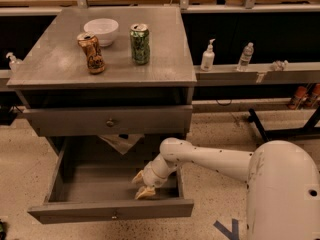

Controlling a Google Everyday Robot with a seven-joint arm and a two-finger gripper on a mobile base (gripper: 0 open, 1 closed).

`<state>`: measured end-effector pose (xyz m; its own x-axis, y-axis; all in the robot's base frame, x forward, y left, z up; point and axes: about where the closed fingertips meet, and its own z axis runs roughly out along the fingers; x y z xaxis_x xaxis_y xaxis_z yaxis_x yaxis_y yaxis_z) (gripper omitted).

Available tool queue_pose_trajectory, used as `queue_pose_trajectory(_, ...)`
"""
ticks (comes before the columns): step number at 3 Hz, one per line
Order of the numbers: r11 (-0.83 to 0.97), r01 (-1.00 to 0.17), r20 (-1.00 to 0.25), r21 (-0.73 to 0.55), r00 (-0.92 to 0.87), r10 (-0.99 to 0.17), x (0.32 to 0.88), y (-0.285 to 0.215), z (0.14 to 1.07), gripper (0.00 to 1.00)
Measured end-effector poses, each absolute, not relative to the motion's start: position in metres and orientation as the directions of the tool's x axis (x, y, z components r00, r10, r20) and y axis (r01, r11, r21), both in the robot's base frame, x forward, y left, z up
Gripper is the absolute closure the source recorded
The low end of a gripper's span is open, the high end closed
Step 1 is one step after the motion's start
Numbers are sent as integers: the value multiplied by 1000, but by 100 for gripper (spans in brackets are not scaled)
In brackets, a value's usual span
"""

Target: Open middle drawer

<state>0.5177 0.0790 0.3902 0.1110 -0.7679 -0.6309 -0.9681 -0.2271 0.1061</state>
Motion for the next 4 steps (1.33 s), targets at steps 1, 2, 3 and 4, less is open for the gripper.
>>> queue_pose_trajectory(1,-204,-973,-668,109,80,-740,515,76,389,59)
queue_pose_trajectory(2,-187,-977,-704,102,62,-707,513,75,391,82)
queue_pose_trajectory(3,-168,-982,-726,80,58,-686,515,74,398,100)
queue_pose_trajectory(4,-149,-988,-759,30,75,-647,520,71,418,100)
